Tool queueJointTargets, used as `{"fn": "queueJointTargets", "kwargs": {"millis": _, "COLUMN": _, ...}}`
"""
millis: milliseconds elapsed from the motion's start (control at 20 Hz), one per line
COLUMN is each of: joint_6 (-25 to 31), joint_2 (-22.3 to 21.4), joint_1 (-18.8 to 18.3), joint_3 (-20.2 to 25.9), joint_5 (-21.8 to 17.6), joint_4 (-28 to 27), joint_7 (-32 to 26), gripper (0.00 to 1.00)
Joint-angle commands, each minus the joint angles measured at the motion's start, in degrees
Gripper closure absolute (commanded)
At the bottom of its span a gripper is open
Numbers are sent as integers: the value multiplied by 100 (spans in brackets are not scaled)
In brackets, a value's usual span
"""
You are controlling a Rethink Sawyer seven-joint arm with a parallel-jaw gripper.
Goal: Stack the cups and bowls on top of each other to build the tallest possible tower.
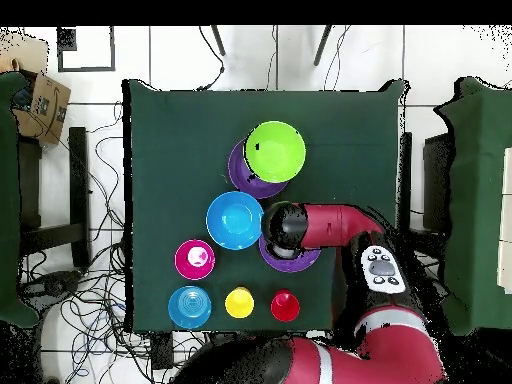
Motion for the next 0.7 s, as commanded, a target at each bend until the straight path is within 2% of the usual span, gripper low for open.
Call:
{"fn": "queueJointTargets", "kwargs": {"millis": 50, "joint_6": -589, "joint_2": 643, "joint_1": -46, "joint_3": 742, "joint_5": -581, "joint_4": -38, "joint_7": -889, "gripper": 0}}
{"fn": "queueJointTargets", "kwargs": {"millis": 550, "joint_6": -782, "joint_2": 694, "joint_1": -145, "joint_3": 747, "joint_5": -869, "joint_4": -34, "joint_7": -732, "gripper": 0}}
{"fn": "queueJointTargets", "kwargs": {"millis": 700, "joint_6": -763, "joint_2": 488, "joint_1": -178, "joint_3": 772, "joint_5": -870, "joint_4": 157, "joint_7": -709, "gripper": 0}}
